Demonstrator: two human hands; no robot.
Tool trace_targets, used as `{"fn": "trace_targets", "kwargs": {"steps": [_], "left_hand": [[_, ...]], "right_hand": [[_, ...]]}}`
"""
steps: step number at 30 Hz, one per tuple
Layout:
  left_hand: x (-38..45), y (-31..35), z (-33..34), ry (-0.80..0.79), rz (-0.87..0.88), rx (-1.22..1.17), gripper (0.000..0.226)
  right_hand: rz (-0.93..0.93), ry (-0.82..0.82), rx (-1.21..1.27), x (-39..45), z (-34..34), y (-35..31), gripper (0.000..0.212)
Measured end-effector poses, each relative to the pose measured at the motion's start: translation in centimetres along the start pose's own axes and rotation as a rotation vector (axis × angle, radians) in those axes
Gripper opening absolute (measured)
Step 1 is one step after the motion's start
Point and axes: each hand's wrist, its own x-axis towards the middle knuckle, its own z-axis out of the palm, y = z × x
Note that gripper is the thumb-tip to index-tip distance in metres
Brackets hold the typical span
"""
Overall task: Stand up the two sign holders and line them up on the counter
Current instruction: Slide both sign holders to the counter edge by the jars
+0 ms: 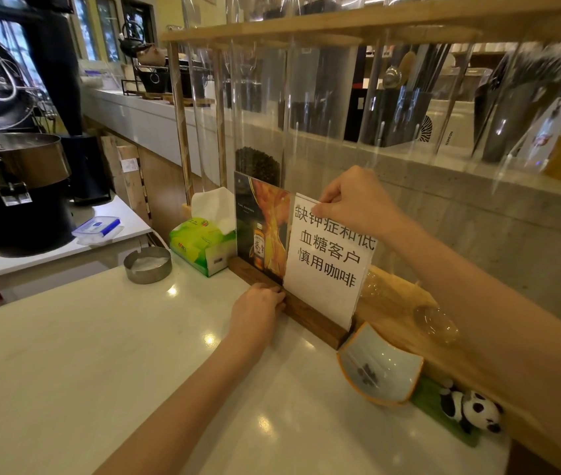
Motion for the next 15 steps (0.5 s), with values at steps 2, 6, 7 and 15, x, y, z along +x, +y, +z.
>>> {"fn": "trace_targets", "kwargs": {"steps": [2,6,7,15], "left_hand": [[0.04,-0.03,0.04,-0.016,0.009,0.013,0.033],[0.06,-0.16,0.18,-0.016,0.014,0.014,0.033],[0.10,-0.19,0.22,-0.013,0.014,0.009,0.033],[0.31,-0.45,0.43,-0.043,0.026,-0.007,0.032]], "right_hand": [[0.003,0.007,0.000,-0.03,0.02,-0.10,0.015],[0.002,0.015,-0.004,-0.03,0.22,-0.20,0.014],[0.003,0.017,-0.003,-0.02,0.22,-0.18,0.014],[0.007,0.025,-0.001,0.08,0.18,-0.15,0.014]]}}
